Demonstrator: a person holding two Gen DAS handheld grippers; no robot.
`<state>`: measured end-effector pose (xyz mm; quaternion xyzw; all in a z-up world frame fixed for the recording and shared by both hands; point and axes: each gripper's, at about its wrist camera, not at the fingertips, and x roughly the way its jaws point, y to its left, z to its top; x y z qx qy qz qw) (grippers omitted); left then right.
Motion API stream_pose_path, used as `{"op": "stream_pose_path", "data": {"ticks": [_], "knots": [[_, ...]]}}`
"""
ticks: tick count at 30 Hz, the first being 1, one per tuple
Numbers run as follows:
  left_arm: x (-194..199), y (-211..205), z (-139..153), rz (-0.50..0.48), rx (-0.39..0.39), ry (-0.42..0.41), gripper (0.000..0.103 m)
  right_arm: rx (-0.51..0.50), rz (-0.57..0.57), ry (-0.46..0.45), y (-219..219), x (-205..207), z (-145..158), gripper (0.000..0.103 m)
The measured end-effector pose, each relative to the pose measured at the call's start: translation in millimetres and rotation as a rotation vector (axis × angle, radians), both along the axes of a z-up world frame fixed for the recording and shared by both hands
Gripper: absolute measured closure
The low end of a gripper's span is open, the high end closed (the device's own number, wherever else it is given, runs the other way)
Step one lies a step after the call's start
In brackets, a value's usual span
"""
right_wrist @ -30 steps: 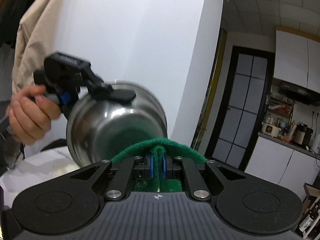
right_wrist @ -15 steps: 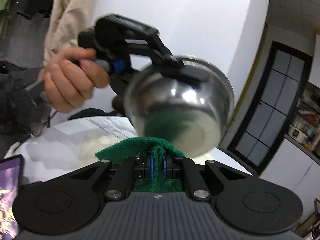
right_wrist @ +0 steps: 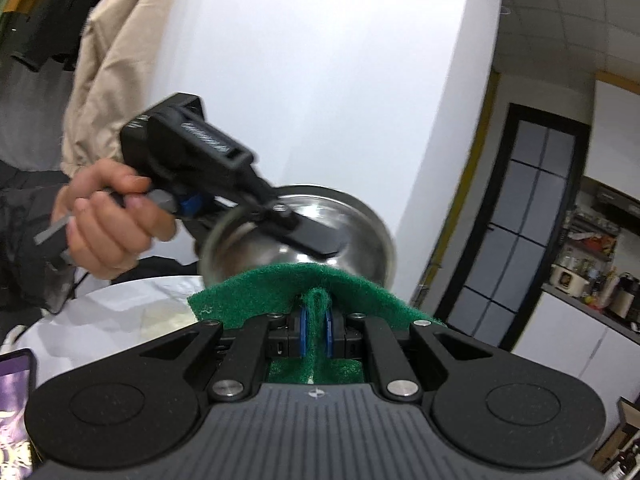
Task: Clean bowl
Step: 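Rub the pad around the bowl's outer wall while the left gripper turns the bowl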
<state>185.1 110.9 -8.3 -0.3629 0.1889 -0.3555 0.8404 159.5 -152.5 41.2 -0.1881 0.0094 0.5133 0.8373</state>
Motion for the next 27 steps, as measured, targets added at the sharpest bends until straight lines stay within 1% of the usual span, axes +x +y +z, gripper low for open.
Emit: {"op": "stream_pose_path", "data": {"ticks": [7, 10, 14, 17, 22, 27], "knots": [[-7.4, -9.3, 5.9, -0.043, 0.028, -0.041, 0.098, -0.019, -0.112, -0.029, -3.0, 13.0, 0.8, 0.094], [-8.8, -9.8, 5.2, -0.049, 0.014, -0.044, 0.098, -0.033, -0.145, -0.033, -1.6, 17.3, -0.2, 0.094], [-8.5, -11.0, 3.6, -0.038, -0.007, -0.044, 0.098, -0.085, -0.157, -0.039, 4.6, 19.3, -4.8, 0.094], [-7.8, -11.8, 1.9, -0.028, -0.012, -0.036, 0.098, -0.130, -0.147, -0.040, 11.3, 18.7, -9.8, 0.094], [-6.9, -11.6, 2.7, -0.014, -0.017, -0.029, 0.098, -0.207, -0.082, -0.023, 24.6, 12.5, -16.5, 0.094], [-6.2, -12.0, 2.0, -0.004, -0.002, -0.018, 0.097, -0.243, -0.005, -0.008, 33.7, 2.3, -19.7, 0.094]]}}
